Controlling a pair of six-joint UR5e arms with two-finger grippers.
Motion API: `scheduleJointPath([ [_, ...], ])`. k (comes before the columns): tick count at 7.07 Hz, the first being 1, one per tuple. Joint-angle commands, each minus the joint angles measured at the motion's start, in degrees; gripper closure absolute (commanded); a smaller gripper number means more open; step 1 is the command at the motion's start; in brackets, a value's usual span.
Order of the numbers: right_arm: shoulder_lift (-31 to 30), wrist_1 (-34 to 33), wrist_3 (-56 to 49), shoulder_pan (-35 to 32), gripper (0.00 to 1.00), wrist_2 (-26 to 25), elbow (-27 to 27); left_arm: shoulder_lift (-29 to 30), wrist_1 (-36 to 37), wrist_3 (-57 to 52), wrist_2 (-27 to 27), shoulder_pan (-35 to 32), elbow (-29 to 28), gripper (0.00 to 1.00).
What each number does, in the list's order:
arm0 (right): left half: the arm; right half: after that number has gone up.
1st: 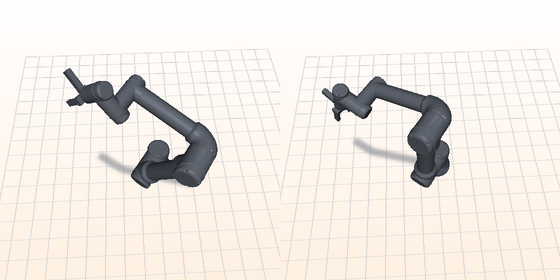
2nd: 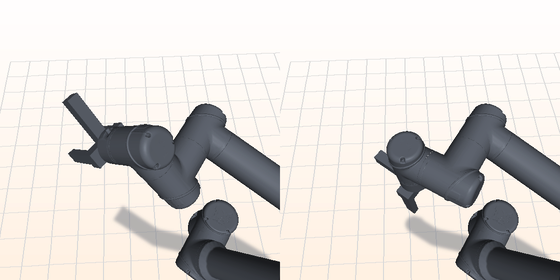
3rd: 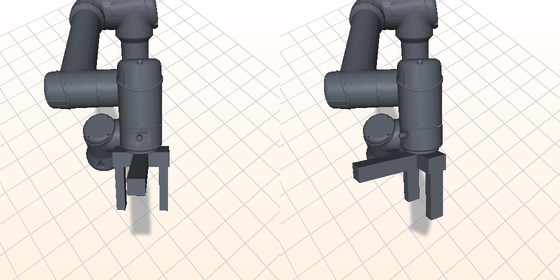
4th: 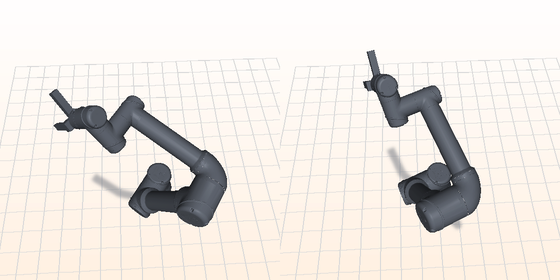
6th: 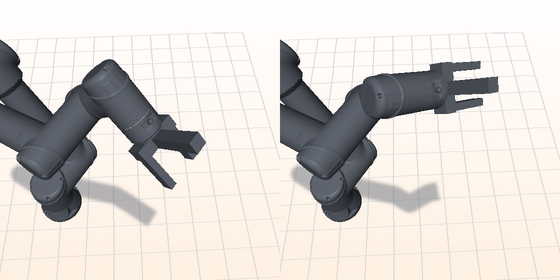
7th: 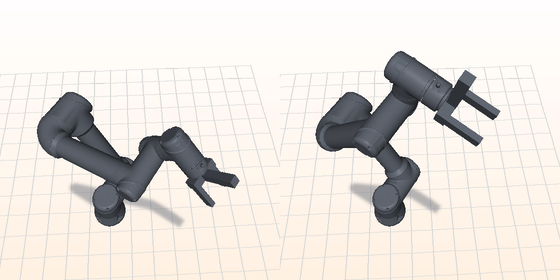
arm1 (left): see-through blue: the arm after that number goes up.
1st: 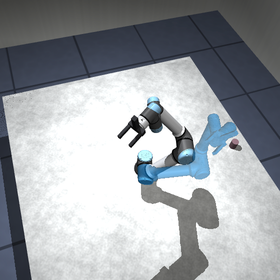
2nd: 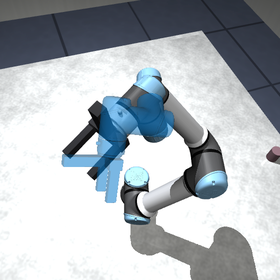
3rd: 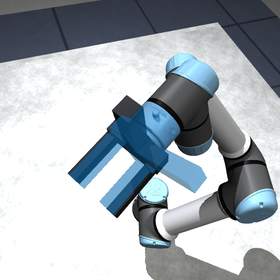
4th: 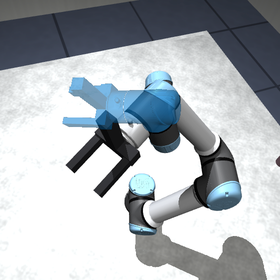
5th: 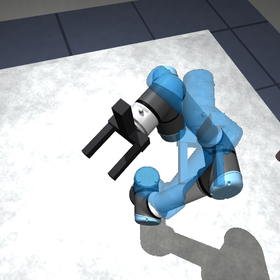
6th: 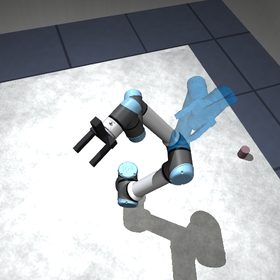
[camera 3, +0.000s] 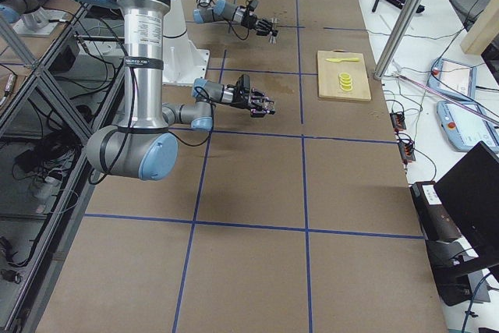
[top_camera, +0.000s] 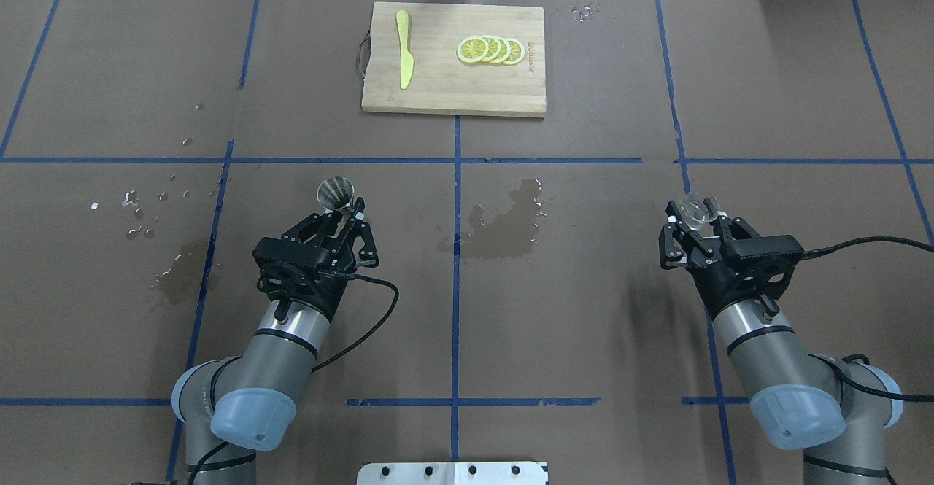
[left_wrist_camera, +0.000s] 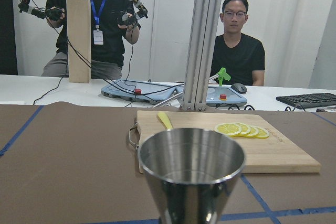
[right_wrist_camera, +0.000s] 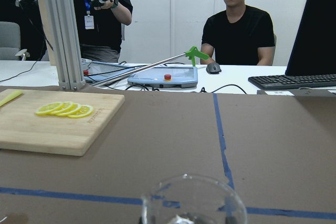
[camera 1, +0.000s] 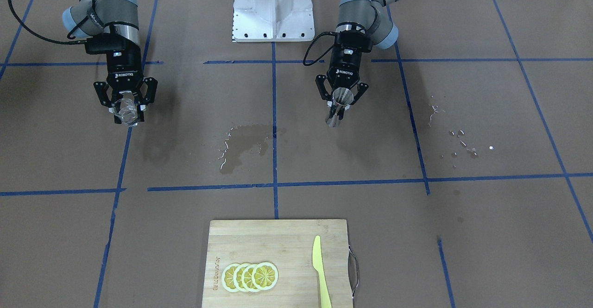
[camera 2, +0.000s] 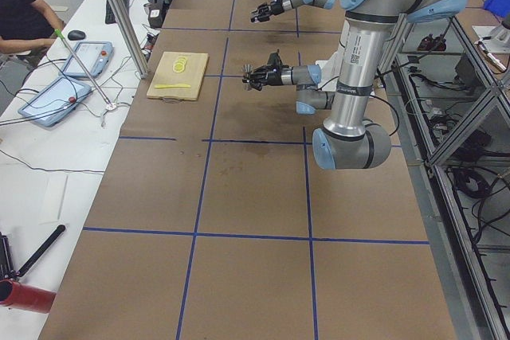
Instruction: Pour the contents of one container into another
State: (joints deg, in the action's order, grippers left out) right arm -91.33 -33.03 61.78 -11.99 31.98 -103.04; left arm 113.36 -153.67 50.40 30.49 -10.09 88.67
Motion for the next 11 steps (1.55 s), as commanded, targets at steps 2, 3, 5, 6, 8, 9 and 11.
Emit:
scheduleJointPath([
  [2, 9.66, -5.16, -8.95, 0.03, 0.84, 1.41, -2.86, 3.71, -0.31, -11.49, 2.19, 0.51, -0.16, 1.0],
  [3, 11.42, -8.59, -8.96, 0.03, 0.85, 1.85, -4.44, 4.84, -0.23, -12.34, 6.3, 0.33, -0.42, 1.0],
  [5, 15.21, -19.23, -8.96, 0.12, 0.88, 2.21, -5.68, 5.55, -0.05, -13.31, 9.76, -0.2, -0.86, 1.0],
  [6, 16.61, -19.61, -8.96, 0.56, 0.88, 2.21, -6.99, 9.82, -0.14, -13.31, 9.77, -0.11, -4.43, 1.0],
  [8, 21.7, -25.89, -8.96, 1.09, 0.88, 2.38, -6.74, 12.76, -0.31, -13.57, 10.11, 0.15, -8.77, 1.0],
  [9, 24.42, -30.47, -8.96, 1.17, 0.88, 2.47, -6.82, 12.85, -0.92, -15.4, 13.68, 0.07, -8.51, 1.0],
  [11, 25.76, -31.3, -10.27, 1.0, 0.88, 6.31, -7.43, 12.77, -7.93, -18.75, 15.73, 0.07, -9.03, 1.0],
])
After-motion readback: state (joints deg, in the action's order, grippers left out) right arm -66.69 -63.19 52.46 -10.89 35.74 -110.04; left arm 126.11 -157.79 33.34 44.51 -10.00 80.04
